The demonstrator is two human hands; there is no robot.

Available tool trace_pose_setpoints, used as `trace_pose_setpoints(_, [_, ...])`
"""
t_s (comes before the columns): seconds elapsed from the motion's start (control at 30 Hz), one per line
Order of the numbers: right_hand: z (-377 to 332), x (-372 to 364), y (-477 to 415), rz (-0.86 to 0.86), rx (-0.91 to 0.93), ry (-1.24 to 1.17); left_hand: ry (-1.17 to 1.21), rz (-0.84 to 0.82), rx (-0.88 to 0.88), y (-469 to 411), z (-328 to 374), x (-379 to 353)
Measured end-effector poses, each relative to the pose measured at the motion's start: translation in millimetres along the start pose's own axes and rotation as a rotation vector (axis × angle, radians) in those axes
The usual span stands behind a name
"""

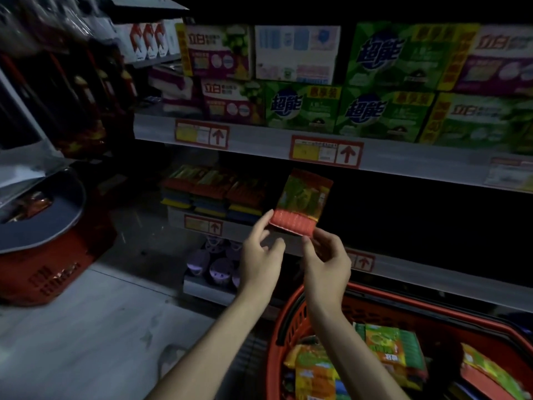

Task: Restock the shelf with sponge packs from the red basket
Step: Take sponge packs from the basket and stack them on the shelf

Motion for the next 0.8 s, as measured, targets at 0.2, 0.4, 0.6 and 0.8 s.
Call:
trace_pose_setpoints(0.2, [8.3,-16.9,-10.5,-0.078,0.027,0.098,0.133,0.07,0.035,-23.4,-12.4,-2.9])
trace_pose_setpoints(0.4, [7.3,-25.0,-19.3,-0.169,0.012,0.167,0.17,0.113,0.072,-34.0,-19.5,-2.4])
trace_pose_setpoints(0.6, [-1.6,-23.9,-24.7,-0.199,-0.033,0.127,0.161,0.114,0.122,-37.5,-19.6,0.1])
trace_pose_setpoints(0.8, [-20.2,-31.5,-27.8,-0.236,-0.062,0.219,0.151,0.144,0.129,-37.7,-14.0,0.3])
Point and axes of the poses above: each hand's wrist, its own y-axis away from the middle knuckle, its own x-axis out of the back of the hand, z = x × y, the point moved 2 cm from there along -y, towards the middle knuckle, and after that the axes turned 7 degrees about -z, right-handed, at the moved point
